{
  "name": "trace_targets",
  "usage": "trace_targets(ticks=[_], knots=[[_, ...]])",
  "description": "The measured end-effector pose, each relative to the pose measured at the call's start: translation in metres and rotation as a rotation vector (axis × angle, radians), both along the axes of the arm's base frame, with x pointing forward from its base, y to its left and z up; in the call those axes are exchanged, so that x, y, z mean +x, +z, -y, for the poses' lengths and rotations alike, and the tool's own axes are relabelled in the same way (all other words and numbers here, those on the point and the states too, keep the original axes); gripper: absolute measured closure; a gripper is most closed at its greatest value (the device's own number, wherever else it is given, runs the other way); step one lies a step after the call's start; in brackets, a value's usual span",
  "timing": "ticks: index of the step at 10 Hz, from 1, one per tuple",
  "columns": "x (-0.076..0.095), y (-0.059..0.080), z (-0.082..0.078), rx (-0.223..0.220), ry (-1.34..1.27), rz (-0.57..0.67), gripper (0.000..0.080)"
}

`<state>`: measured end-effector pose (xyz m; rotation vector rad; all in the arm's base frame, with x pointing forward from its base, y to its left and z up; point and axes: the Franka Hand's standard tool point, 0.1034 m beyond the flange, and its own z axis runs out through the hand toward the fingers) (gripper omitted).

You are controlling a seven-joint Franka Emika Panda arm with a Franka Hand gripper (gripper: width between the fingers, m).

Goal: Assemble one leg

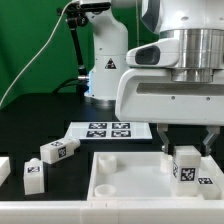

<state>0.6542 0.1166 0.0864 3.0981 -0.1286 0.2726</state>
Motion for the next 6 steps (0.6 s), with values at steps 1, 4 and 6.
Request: trace_targets(ticks=[1, 4, 6], knots=[[0.0, 0.0, 0.0001, 0.004, -0.021, 0.001, 0.052], [-0.0004, -0.0001, 0.0003, 0.029, -0.15, 0.003, 0.0519], [-0.0029, -0.0007, -0.0007, 0.082, -0.454, 0.01, 0.0519]])
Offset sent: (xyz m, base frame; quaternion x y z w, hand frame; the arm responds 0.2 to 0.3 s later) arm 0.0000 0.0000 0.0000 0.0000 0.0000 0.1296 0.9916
